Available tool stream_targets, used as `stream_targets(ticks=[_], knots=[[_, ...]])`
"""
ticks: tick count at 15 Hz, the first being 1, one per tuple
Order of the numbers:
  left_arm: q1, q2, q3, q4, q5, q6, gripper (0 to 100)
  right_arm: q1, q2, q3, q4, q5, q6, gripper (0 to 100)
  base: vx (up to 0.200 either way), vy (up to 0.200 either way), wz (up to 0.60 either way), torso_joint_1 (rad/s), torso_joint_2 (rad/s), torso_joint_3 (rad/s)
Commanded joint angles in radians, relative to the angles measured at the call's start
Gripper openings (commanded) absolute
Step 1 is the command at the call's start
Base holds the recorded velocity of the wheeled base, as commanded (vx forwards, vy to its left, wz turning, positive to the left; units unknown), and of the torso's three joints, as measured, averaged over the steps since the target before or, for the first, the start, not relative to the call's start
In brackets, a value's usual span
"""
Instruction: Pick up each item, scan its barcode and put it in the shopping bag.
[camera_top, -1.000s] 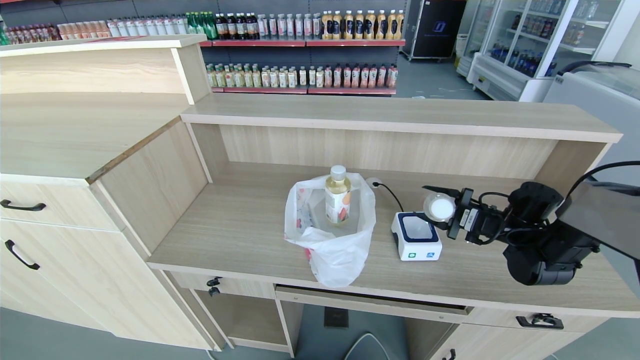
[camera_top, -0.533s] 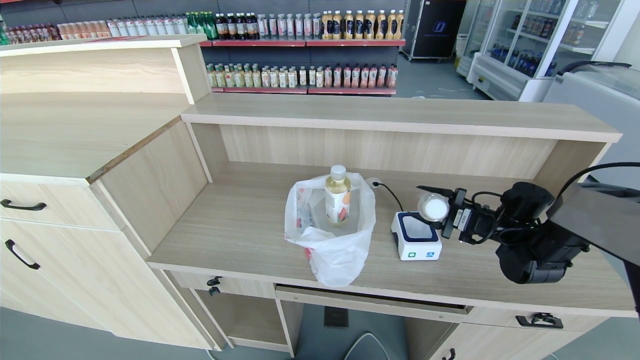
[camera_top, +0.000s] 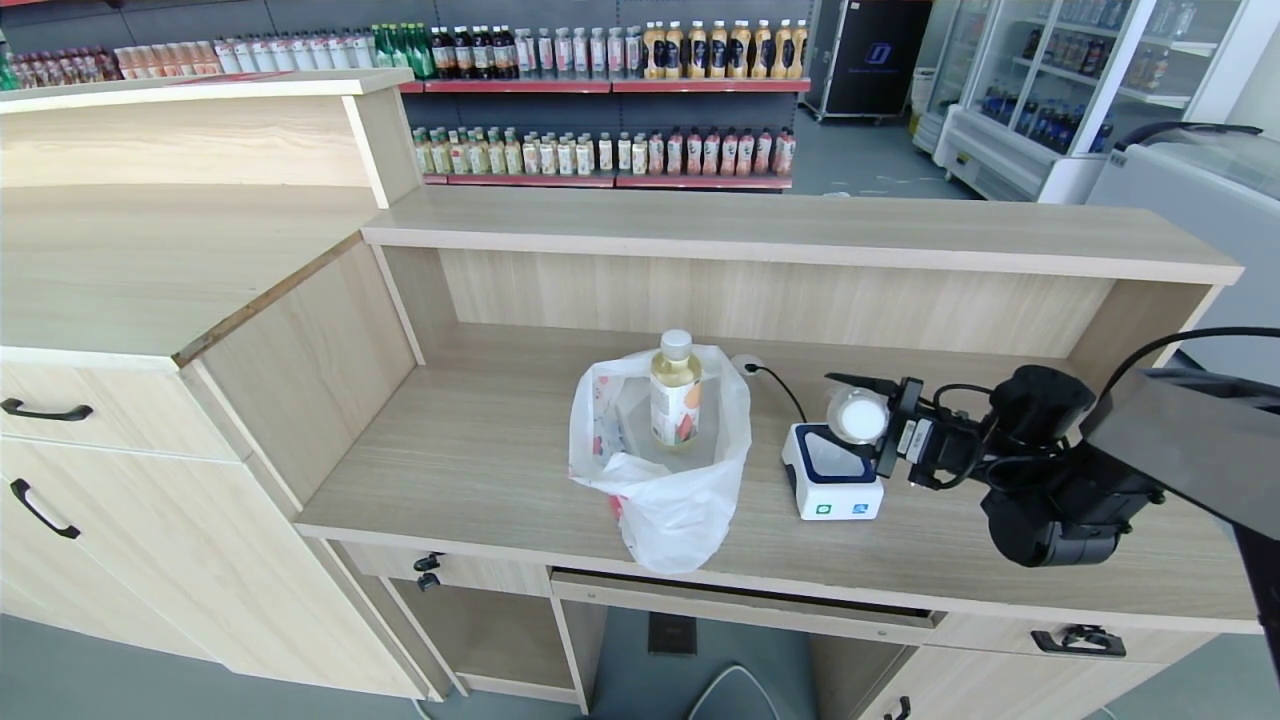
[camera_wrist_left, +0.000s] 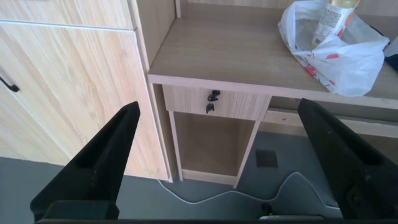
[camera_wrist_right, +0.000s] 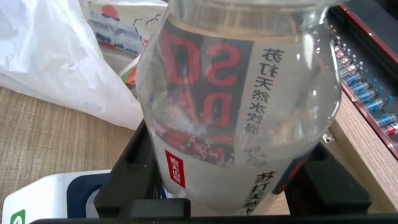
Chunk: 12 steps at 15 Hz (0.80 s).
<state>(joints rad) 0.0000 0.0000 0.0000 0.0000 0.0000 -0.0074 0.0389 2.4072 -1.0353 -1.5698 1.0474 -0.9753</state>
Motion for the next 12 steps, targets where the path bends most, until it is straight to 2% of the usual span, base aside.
stream_targets(ticks=[1, 12], knots=[[0.0, 0.0, 0.0, 0.0, 0.0, 0.0, 100, 0.002, 0.007, -0.002, -0.001, 0.0, 0.0, 0, 0.0, 0.0, 0.0, 0.0, 0.0, 0.0], [0.0, 0.0, 0.0, 0.0, 0.0, 0.0, 100, 0.018, 0.032, -0.031, -0.001, 0.0, 0.004, 0, 0.0, 0.0, 0.0, 0.0, 0.0, 0.0]])
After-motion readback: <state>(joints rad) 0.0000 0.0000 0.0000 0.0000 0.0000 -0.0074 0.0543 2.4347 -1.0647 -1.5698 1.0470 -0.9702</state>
